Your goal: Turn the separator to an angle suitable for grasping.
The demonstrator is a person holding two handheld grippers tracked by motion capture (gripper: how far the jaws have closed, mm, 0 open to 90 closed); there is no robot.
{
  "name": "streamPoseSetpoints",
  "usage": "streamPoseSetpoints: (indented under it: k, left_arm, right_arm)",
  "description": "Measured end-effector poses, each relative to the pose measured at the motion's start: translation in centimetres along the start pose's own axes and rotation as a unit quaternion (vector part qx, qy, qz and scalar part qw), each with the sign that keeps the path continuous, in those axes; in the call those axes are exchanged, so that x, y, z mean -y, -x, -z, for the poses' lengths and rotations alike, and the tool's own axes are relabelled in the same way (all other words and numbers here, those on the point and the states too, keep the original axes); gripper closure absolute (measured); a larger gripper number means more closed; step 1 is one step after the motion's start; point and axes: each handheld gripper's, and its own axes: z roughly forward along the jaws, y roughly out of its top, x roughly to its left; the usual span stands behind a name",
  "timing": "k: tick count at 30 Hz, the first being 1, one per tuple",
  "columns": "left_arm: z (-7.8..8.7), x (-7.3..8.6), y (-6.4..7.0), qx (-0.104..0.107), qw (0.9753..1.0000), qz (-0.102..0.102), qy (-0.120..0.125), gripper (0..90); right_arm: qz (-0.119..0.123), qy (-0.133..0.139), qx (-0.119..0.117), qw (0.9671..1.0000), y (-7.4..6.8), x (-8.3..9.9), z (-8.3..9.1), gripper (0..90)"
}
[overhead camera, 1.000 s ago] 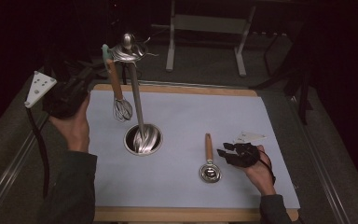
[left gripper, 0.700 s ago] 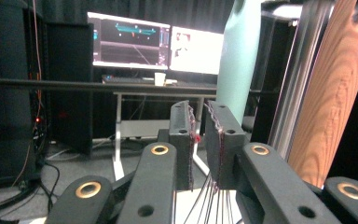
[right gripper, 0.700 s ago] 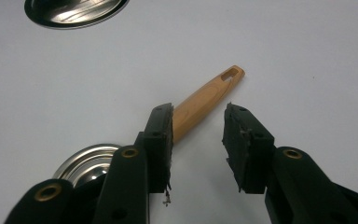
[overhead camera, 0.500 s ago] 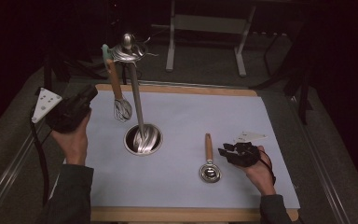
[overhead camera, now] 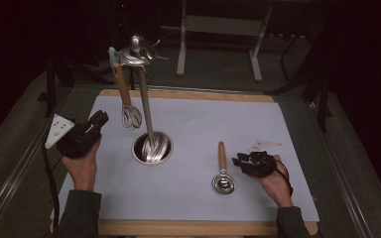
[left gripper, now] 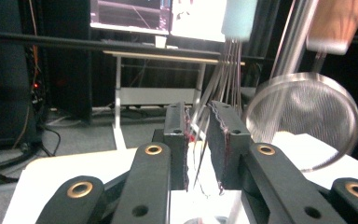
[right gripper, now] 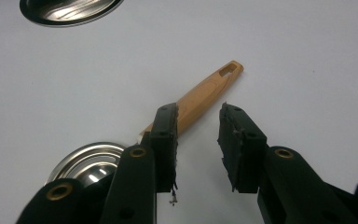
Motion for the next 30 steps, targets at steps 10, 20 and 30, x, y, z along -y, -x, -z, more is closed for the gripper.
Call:
streamPoseSetpoints:
  k: [10,20,30]
  left_arm:
    - [-0.2,3.8,-0.2,-0.004,0.9992,0.013,-0.039,78.1]
    - [0.2,7.6,-0.2,-0.008,0.9967,0.022,-0.078,76.6]
    - [-0.4,10.7,-0.4,-0.02,0.9923,0.024,-0.12,75.6]
  right_arm:
    - [0.007,-0.006,0.004,1.0,0.0,0.1,-0.2,69.4]
    - [0.012,-0.014,0.005,0.9998,-0.2,0.0,-0.5,76.3]
    - [0.022,-0.027,0.011,0.9993,-0.5,0.1,-0.8,89.8]
